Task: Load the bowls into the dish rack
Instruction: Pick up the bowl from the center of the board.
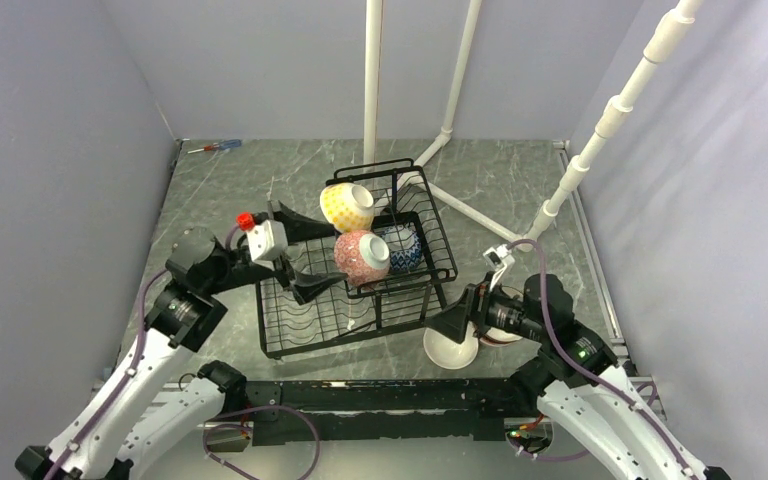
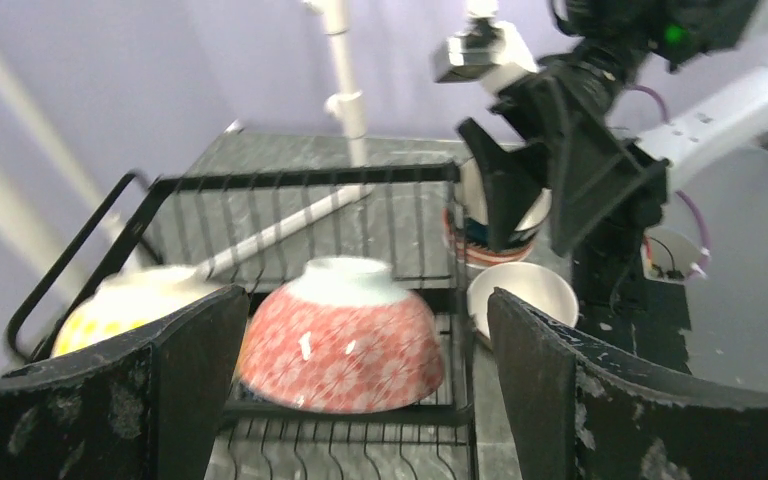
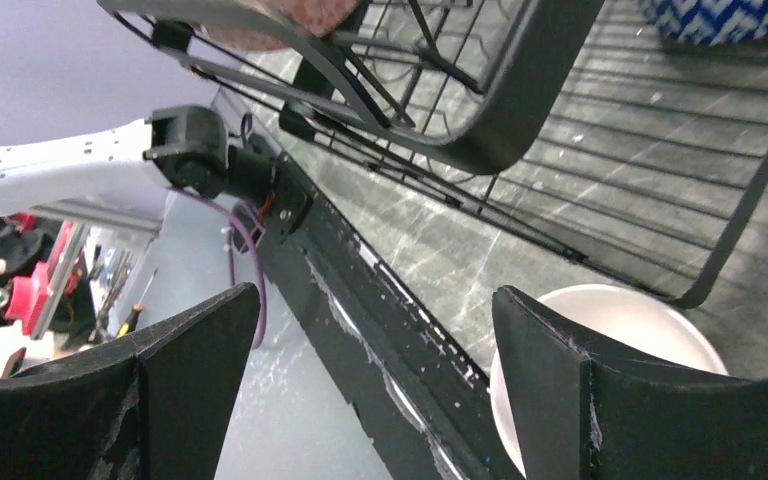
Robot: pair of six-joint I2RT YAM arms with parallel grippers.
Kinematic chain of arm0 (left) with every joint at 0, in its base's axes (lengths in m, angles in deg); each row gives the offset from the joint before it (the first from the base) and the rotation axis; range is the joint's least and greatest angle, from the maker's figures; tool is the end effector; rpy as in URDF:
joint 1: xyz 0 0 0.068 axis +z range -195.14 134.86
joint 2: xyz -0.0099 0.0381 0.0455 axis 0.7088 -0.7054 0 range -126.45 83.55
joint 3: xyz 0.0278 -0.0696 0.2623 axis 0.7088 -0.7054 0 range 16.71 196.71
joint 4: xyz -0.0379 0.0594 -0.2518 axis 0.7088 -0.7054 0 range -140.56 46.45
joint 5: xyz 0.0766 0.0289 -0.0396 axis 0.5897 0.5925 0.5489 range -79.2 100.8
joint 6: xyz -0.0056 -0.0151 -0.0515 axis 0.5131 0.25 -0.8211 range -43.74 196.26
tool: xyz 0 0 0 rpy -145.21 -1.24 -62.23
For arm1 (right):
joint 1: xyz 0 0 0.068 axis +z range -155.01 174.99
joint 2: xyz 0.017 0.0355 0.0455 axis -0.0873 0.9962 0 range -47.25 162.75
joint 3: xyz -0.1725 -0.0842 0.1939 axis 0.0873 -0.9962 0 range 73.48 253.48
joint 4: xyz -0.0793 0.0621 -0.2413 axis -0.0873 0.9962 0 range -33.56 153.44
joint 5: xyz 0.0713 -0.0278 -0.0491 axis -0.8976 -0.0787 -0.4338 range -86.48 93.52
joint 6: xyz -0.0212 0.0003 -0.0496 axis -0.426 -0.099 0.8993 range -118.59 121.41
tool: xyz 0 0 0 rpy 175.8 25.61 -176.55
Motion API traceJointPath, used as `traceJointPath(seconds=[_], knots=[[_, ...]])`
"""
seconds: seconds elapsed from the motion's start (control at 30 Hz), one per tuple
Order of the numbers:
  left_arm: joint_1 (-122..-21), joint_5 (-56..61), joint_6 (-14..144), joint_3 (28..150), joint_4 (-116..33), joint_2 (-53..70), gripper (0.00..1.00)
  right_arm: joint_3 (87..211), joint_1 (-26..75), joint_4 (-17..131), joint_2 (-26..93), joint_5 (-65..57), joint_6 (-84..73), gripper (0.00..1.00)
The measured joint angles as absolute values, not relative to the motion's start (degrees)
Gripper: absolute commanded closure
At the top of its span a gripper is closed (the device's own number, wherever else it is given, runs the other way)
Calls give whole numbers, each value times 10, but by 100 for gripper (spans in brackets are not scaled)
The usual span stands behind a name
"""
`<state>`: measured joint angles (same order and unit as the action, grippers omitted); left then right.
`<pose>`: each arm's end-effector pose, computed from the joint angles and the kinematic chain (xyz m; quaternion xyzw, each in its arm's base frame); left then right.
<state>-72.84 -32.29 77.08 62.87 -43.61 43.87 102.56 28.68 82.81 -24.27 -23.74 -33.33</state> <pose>0.1240 -0.0927 0.3805 0.4181 0.5332 -0.3992 0.6176 0.0853 0.0764 0.2657 -0.1274 0.7986 0.4723 0.3506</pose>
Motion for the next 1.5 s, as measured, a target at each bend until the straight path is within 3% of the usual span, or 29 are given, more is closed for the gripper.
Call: traceJointPath(seconds=[0.23, 0.5, 0.63, 0.73, 1.07, 1.5], knots=[[-868, -343, 877, 670, -419, 369, 5, 1070, 287, 843, -259, -183, -333, 9], [-1073, -254, 1032, 707, -458, 260, 5, 1117, 287, 918, -271, -63, -353, 7], [-1164, -181, 1103, 720, -484, 188, 15, 1134, 287, 951, -285, -3, -365, 6], [-1210, -132, 1143, 724, -499, 134, 16, 1145, 287, 973, -295, 35, -372, 6], [-1286, 33, 1214, 777, -547, -54, 24, 1156, 287, 1025, -314, 123, -389, 6], [-1314, 161, 1249, 921, -662, -228, 35, 1157, 287, 1032, -316, 135, -387, 6]])
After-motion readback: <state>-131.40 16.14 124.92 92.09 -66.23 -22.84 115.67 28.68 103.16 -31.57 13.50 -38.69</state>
